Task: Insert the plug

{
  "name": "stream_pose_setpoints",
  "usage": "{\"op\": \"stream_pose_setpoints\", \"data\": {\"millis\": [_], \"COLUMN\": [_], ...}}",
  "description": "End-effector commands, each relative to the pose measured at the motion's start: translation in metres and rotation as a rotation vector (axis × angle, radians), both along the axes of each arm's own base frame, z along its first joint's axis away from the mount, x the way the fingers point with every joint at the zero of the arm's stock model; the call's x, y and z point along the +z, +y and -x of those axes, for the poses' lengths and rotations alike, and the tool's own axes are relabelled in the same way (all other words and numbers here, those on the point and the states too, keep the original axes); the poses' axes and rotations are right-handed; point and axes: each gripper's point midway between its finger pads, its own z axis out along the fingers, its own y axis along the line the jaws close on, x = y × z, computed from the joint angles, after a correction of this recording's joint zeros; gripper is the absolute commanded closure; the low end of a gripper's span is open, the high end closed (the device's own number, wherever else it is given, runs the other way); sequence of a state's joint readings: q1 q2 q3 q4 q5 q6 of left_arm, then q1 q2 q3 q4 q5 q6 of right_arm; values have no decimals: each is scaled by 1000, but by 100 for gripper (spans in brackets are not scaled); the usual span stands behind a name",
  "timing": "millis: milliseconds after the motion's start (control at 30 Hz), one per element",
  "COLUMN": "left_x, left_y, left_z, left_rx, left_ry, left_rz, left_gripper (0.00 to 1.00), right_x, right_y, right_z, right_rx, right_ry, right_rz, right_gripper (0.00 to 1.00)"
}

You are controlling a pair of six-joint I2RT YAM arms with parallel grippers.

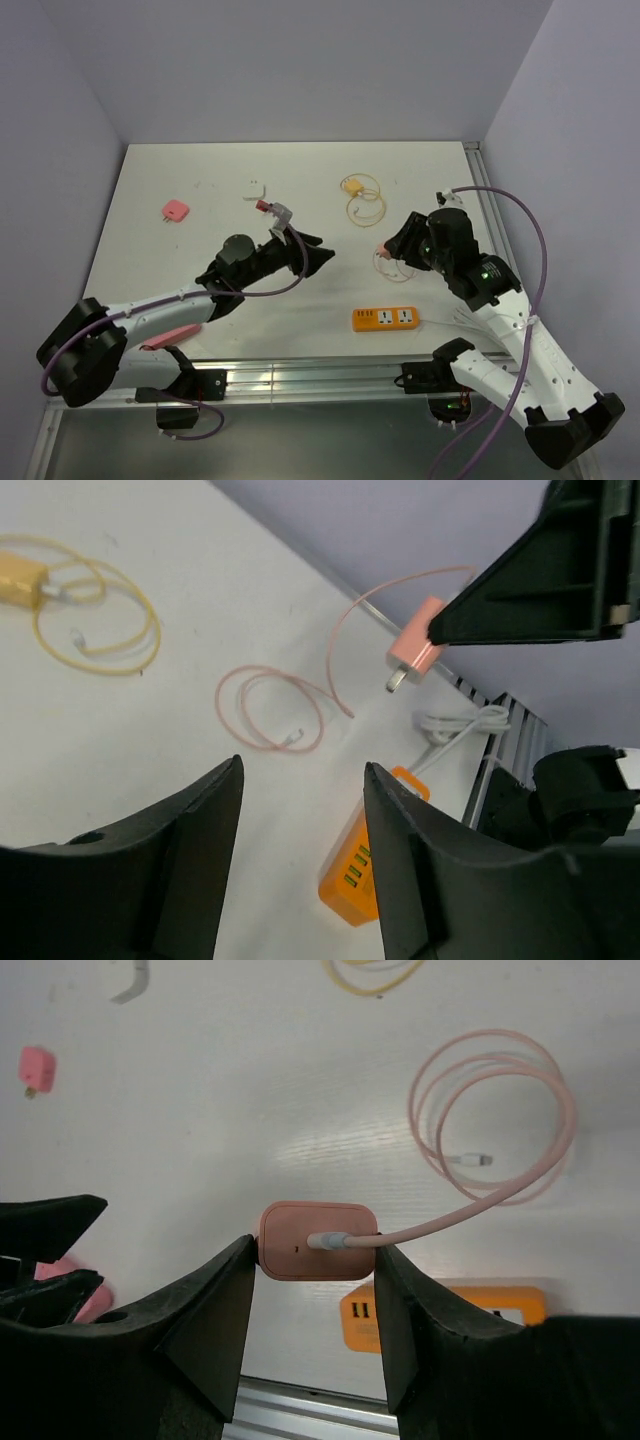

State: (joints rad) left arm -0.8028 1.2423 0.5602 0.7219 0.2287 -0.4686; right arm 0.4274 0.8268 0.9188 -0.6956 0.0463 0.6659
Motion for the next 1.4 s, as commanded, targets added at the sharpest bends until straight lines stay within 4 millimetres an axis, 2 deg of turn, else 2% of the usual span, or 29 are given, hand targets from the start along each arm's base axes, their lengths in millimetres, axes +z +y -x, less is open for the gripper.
{"op": "stream_pose_setpoints", "data": {"millis": [0, 133, 233, 300, 367, 433, 567, 600, 667, 833, 1067, 1367], "left_x": [-19, -40, -46, -51, -60, -69, -85, -84, -96, -105, -108, -116], "left_y": [-19, -41, -54, -58, -62, -65, -65, -67, -67, -72, -75, -72], "left_z": [1, 12, 34, 42, 50, 57, 53, 49, 47, 50, 51, 54], "left_rx": [-68, -131, -216, -241, -257, -268, -214, -201, -183, -204, -212, -207], "left_ry": [99, 174, 195, 206, 225, 240, 300, 314, 353, 395, 417, 445], "left_rz": [-67, -84, -74, -83, -103, -119, -156, -156, -194, -184, -181, -183], "left_gripper": [45, 56, 62, 66, 66, 63, 61, 61, 61, 62, 62, 63], "right_x": [-18, -36, -47, -56, -64, -71, -94, -96, -99, -99, -110, -113], "right_y": [-31, -47, -50, -54, -55, -48, -31, -30, -31, -28, -19, -12], "right_z": [3, 13, 19, 25, 29, 34, 44, 47, 52, 57, 68, 82], "right_rx": [-168, -262, -289, -305, -297, -233, -148, -145, -151, -144, -141, -160], "right_ry": [52, 97, 97, 110, 134, 165, 249, 257, 257, 245, 264, 251], "right_rz": [73, 97, 65, 74, 93, 100, 77, 82, 107, 137, 206, 312], "right_gripper": [100, 100, 100, 100, 100, 100, 100, 100, 100, 100, 100, 100]}}
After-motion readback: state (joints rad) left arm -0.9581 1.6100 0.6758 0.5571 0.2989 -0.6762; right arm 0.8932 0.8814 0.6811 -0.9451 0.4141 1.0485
